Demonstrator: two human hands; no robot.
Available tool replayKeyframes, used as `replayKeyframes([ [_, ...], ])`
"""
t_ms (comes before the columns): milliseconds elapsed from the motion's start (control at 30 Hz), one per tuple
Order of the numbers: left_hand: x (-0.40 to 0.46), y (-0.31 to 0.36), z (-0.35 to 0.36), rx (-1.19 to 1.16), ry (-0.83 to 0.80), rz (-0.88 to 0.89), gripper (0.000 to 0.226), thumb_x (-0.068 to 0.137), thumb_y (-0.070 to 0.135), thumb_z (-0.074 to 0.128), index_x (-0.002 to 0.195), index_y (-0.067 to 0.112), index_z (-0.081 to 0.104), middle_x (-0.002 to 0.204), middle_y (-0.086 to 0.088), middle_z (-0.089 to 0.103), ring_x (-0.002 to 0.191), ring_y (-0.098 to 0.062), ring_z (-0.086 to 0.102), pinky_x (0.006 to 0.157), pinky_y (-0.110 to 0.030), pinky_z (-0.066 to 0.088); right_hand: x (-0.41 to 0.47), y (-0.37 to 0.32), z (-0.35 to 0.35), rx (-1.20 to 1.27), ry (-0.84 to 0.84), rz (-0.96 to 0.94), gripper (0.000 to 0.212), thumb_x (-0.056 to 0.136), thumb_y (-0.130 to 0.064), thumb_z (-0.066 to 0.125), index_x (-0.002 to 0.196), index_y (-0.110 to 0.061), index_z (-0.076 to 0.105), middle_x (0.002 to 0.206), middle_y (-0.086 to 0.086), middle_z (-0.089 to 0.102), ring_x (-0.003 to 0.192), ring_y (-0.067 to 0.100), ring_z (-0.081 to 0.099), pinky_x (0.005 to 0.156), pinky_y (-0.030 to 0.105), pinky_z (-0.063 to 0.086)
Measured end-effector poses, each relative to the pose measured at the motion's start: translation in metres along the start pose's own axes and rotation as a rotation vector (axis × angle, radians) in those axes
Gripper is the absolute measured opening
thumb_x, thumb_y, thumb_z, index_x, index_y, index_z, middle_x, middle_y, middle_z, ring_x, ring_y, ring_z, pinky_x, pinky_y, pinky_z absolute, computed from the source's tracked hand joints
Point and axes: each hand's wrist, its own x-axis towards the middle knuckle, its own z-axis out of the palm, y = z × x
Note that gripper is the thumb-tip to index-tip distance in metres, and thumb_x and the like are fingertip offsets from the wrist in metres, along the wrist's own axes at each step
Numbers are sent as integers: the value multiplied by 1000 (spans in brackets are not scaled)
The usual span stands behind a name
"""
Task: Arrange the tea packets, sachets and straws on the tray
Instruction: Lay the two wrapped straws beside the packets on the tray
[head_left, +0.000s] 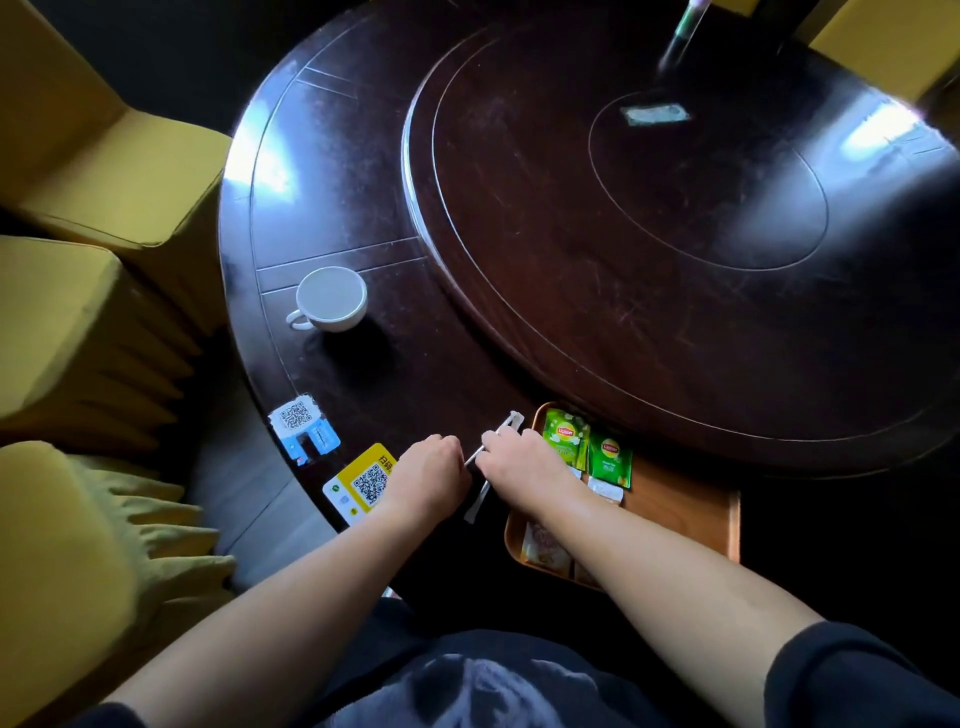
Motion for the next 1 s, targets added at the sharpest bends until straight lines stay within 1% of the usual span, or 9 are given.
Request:
replayKeyframes([
  [100,-1,-3,-5,-60,2,-52,12,83,27,55,79,18,62,83,-2,63,79,-25,61,65,-32,43,0,2,1,14,13,-28,14,63,-14,77,64,-21,65,72,-3,61,67,20,62,46,29,27],
  [233,-4,-13,-14,-140,38,-110,10,81,27,59,81,19,66,82,0,67,79,-21,63,65,-30,47,-1,6,0,0,24,-53,17,60,-13,77,62,-21,62,67,-3,57,61,19,58,44,29,26],
  [467,-11,-26,-29,-176,39,-180,10,81,27,62,81,19,67,80,2,69,78,-19,63,66,-29,49,6,10,6,-58,17,-129,16,66,-8,72,66,-20,62,68,-3,56,63,20,55,48,31,29],
  [533,-13,-26,-31,-192,37,-197,10,82,27,62,81,19,67,80,3,69,78,-18,63,66,-29,48,9,9,2,-68,-8,-144,13,71,-7,70,72,-19,65,74,-1,57,68,22,56,51,32,34],
  [633,-15,-25,-34,-213,35,-218,9,82,28,63,81,21,67,79,5,67,75,-14,60,65,-27,45,12,8,-2,-64,-47,-172,12,83,-9,62,93,-15,65,93,3,58,88,25,55,61,38,42],
  [733,-17,-24,-37,-243,29,-240,8,82,29,63,80,22,67,74,8,65,69,-9,57,60,-24,42,13,9,-6,-34,-42,-184,16,86,-14,61,101,-16,64,100,2,59,96,26,53,63,38,40],
  [867,-17,-26,-37,-334,10,-301,10,80,32,66,73,25,65,70,9,66,66,-2,58,53,-21,41,11,8,-9,121,54,-153,14,80,-19,64,94,-17,64,92,2,62,92,26,55,59,36,38],
  [933,-16,-25,-39,-407,26,-323,10,80,31,67,72,24,66,67,7,67,64,-4,60,52,-20,41,7,8,-13,302,133,-51,9,78,-20,66,85,-15,62,86,4,62,88,28,56,58,37,44],
  [1000,-13,-23,-41,-507,49,-329,9,81,27,68,74,22,68,66,5,68,61,-7,60,53,-21,42,2,11,-19,514,201,65,8,79,-21,64,83,-16,59,84,3,61,88,27,55,63,42,52],
])
